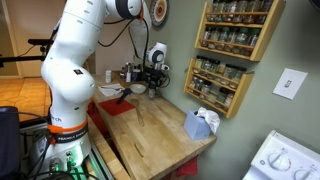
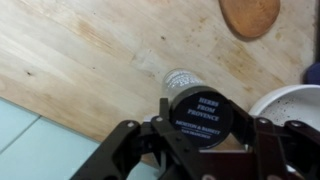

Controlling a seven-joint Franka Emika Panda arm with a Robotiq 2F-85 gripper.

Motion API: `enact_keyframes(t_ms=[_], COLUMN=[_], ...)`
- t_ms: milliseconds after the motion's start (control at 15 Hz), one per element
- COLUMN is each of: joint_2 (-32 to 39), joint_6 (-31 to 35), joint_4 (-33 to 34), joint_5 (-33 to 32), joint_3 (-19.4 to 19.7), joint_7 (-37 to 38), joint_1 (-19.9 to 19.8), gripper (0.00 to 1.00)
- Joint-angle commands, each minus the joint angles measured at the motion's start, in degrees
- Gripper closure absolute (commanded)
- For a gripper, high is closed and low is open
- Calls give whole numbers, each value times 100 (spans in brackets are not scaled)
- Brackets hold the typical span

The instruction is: Pick up the third spice bottle from the right on the bottom shelf of the bottom spice rack and put it on the table

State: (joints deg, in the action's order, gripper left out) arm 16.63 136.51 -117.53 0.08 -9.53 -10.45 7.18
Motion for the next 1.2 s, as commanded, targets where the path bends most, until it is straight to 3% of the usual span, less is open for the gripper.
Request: enact_keyframes(t_ms=[0,333,400,467,667,867,1133], joint_2=[326,531,541,520,306,-116,-1013], joint_6=[-27,-53,-59,-84,-170,-146,-636], joint_4=[268,415,433,439,337,-51,-790], joint_5=[67,75,75,16,56,569,1140], joint_3=[-15,-31,-49,-24,-7,-76,21], joint_7=[30,6,-64,-12,-50,-334,-531], joint_1=[20,10,-2,17,-54,-354,-602], gripper=[69,69,19,18,0,0,0])
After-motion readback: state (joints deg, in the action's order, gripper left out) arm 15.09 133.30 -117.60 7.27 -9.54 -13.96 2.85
